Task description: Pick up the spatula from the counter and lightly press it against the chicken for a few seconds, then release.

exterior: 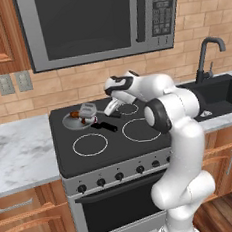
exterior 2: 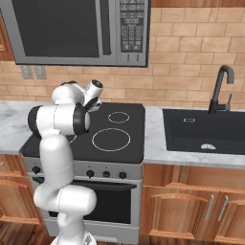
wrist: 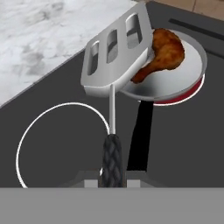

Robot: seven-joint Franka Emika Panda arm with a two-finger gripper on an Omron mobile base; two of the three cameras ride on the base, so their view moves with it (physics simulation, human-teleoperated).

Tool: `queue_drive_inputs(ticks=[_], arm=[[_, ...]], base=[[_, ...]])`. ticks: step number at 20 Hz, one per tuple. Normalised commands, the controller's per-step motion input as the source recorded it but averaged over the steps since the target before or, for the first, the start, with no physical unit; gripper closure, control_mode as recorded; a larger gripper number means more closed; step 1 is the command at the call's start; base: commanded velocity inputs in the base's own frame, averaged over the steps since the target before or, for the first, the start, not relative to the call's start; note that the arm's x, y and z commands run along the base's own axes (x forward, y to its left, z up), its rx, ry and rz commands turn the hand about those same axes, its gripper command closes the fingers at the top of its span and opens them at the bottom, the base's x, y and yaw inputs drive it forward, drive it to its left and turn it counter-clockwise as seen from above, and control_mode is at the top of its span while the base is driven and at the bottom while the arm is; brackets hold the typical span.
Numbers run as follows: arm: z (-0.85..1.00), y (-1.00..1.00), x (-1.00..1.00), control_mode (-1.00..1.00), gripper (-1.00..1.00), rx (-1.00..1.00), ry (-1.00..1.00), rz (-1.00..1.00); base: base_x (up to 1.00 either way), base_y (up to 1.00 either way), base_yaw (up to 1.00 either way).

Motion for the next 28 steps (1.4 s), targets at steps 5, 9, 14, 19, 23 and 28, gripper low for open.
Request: queue_drive_inputs(ticks=[5, 9, 14, 19, 23, 28], arm=[[-0.13, 0.04, 0.27, -1.0, 1.0, 0.0, 0.01, 0.0], [-0.14, 0.05, 0.28, -1.0, 1.0, 0.0, 0.01, 0.0], [-0.12, 0.06, 0.26, -1.0, 1.0, 0.0, 0.0, 0.0], [-0.05, 0.08, 0.25, -1.0, 1.0, 0.0, 0.0, 0.0], [0.0, 0.08, 0.18, -1.0, 1.0, 0.0, 0.01, 0.0], [-0.06, 0.08, 0.17, -1.0, 1.0, 0.0, 0.02, 0.0]], base=[[0.0, 0.0, 0.0], [0.0, 0.0, 0.0], [0.0, 0.0, 0.0], [0.0, 0.0, 0.0], [0.0, 0.0, 0.0], [0.0, 0.0, 0.0]])
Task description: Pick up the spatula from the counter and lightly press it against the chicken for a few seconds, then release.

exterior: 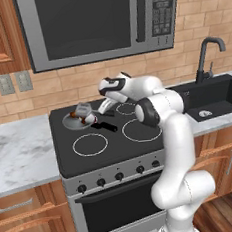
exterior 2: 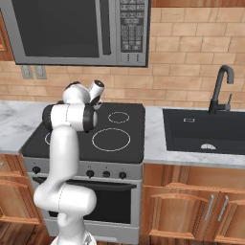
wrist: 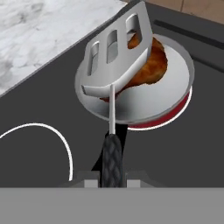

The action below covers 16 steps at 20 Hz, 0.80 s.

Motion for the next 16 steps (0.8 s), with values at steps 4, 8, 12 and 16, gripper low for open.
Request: queue_drive_inputs(ticks=[4, 8, 12, 16], arm=[[-0.1, 0.1, 0.18, -1.0, 1.0, 0.0, 0.04, 0.0], [-0.08, 0.05, 0.17, -1.0, 1.0, 0.0, 0.03, 0.0], [-0.06, 0.02, 0.23, -1.0, 1.0, 0.0, 0.02, 0.0], [-0.13, 0.08, 0.35, -1.0, 1.0, 0.0, 0.05, 0.0]], base=[[0.0, 0.0, 0.0], [0.0, 0.0, 0.0], [0.0, 0.0, 0.0], [0.0, 0.0, 0.0]])
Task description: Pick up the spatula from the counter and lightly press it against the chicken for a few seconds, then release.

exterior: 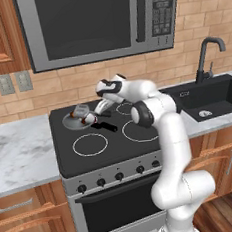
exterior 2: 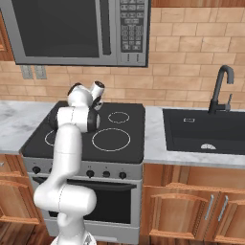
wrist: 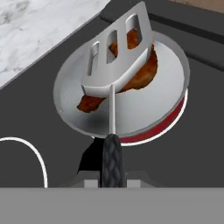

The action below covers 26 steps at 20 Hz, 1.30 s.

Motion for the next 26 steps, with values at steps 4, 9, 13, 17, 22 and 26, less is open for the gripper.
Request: queue_drive_inputs(ticks=[4, 9, 13, 17, 22, 26], arm=[[-0.15, 0.07, 0.36, -1.0, 1.0, 0.0, 0.05, 0.0], [-0.13, 0.09, 0.33, -1.0, 1.0, 0.0, 0.03, 0.0], [-0.04, 0.05, 0.3, -1.0, 1.0, 0.0, 0.01, 0.0], [-0.03, 0.02, 0.24, -1.0, 1.0, 0.0, 0.01, 0.0], [-0.06, 0.0, 0.17, -1.0, 1.0, 0.0, 0.02, 0.0], [-0.13, 0.02, 0.17, -1.0, 1.0, 0.0, 0.04, 0.0]], base=[[0.0, 0.0, 0.0], [0.0, 0.0, 0.0], [0.0, 0.0, 0.0], [0.0, 0.0, 0.0], [0.0, 0.0, 0.0], [0.0, 0.0, 0.0]])
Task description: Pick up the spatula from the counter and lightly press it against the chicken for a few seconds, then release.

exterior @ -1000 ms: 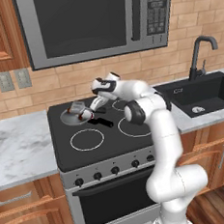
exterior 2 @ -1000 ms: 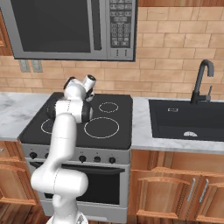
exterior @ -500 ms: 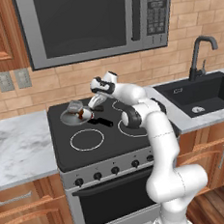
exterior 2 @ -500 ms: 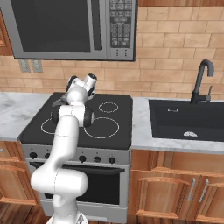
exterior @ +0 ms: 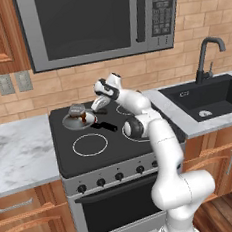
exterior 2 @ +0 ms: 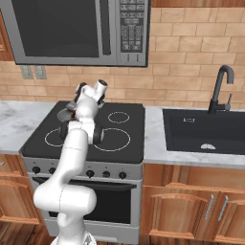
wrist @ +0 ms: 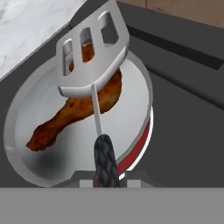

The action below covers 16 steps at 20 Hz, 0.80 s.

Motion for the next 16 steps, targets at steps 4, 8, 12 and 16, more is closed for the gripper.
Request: queue_drive_inputs(ticks=[4, 8, 12, 16], arm=[[-0.14, 0.01, 0.16, -1.0, 1.0, 0.0, 0.04, 0.0], [-0.17, 0.01, 0.13, -1.0, 1.0, 0.0, 0.04, 0.0], [-0.11, 0.01, 0.11, -1.0, 1.0, 0.0, 0.03, 0.0], [0.0, 0.01, 0.01, -1.0, 1.0, 0.0, 0.0, 0.0]], base=[[0.0, 0.0, 0.0], [0.0, 0.0, 0.0], [0.0, 0.0, 0.0], [0.0, 0.0, 0.0]])
